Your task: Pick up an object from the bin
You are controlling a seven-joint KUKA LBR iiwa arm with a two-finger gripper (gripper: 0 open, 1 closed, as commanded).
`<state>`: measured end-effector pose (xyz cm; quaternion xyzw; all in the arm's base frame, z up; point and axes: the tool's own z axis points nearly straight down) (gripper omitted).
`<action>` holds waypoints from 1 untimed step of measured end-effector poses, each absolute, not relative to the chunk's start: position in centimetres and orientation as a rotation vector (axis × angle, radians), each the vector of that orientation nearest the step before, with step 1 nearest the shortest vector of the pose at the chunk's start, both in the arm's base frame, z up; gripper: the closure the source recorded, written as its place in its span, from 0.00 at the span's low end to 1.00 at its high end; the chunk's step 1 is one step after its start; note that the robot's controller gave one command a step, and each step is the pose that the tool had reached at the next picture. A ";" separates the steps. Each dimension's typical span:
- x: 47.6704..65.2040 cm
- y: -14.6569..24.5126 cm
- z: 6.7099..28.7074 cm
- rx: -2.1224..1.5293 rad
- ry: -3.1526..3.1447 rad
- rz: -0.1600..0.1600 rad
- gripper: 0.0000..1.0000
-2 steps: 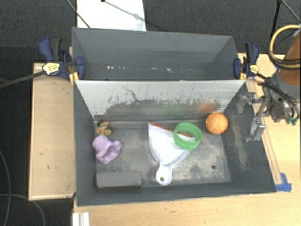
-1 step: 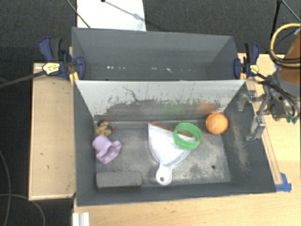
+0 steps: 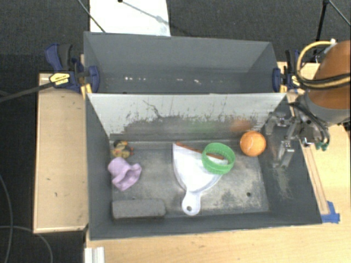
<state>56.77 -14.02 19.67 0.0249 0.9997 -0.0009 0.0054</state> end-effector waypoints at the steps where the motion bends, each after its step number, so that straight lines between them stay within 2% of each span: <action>1: 56.9 -13.0 12.1 0.049 3.133 -0.002 0.00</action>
Offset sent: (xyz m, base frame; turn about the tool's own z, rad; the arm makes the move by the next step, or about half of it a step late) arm -0.0172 0.0925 -0.1267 0.2680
